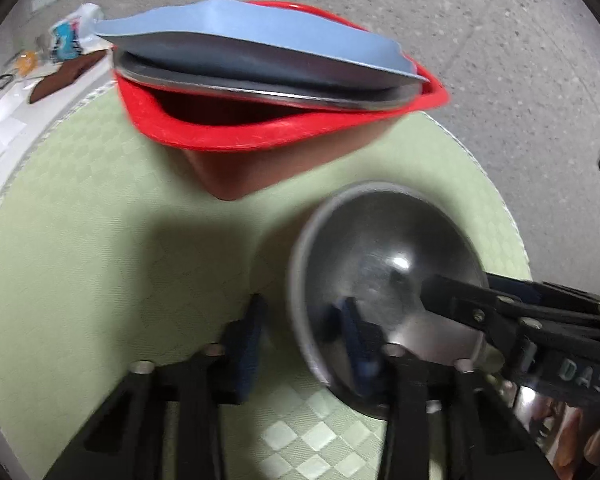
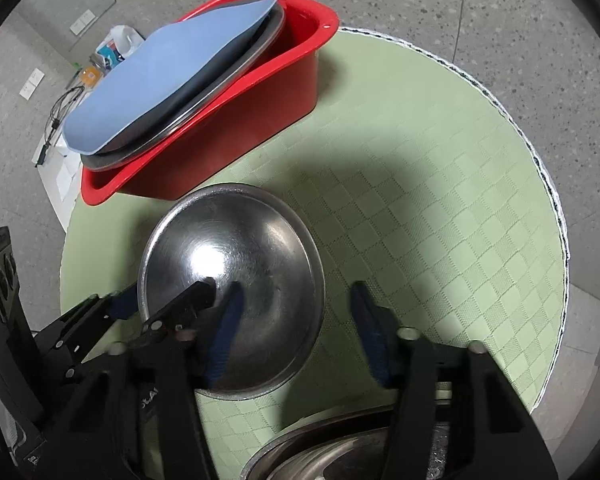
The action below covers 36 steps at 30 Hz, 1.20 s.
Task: Organize plates and bowls
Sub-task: 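Grasp the small steel bowl rim with the right gripper while the left gripper grips it too, then lower the small steel bowl into the stacked steel bowls with both grippers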
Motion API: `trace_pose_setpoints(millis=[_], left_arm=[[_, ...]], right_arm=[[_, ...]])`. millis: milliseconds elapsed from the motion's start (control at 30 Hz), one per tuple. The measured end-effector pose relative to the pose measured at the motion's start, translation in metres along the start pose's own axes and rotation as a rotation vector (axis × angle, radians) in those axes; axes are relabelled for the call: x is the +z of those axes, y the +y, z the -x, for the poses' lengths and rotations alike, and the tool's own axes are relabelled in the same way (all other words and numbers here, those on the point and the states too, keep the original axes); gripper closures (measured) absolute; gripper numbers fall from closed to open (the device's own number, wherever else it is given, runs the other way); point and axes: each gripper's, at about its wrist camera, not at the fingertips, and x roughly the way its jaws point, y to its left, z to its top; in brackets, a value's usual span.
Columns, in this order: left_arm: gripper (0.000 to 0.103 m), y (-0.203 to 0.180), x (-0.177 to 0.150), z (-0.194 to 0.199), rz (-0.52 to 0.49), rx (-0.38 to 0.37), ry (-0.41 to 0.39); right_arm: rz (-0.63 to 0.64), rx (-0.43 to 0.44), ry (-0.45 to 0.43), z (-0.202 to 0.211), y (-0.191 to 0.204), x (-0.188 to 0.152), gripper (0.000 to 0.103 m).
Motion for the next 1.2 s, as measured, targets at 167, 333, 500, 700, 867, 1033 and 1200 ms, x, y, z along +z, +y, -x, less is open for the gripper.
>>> trace_pose_setpoints(millis=[167,333,500,700,867,1033,1200], left_arm=[[0.088,-0.008,-0.001,0.001,-0.032,0.008,-0.02],[0.088,-0.009,-0.004,0.017,-0.023,0.0,-0.058],[0.088,-0.014,-0.017,0.048,-0.028,-0.02,-0.099],[0.088,-0.024,-0.03,0.099,-0.057,-0.057,-0.184],[0.088,-0.049,-0.048,0.129,-0.126,-0.084,-0.239],[0.087,-0.076,-0.065,0.134,-0.196,-0.109,-0.238],[0.087,-0.098,-0.086,0.128,-0.269,-0.12,-0.192]], right_arm=[[0.02,0.001,-0.012,0.002,0.003,-0.002,0.079],[0.028,0.023,-0.05,0.015,0.005,-0.006,0.084],[0.047,0.036,-0.106,0.039,0.01,-0.013,0.084],[0.061,0.054,-0.211,0.087,0.013,-0.031,0.084],[0.043,0.056,-0.279,0.12,0.002,-0.048,0.084],[-0.008,0.037,-0.318,0.141,-0.021,-0.074,0.084],[-0.071,0.017,-0.311,0.142,-0.046,-0.1,0.084]])
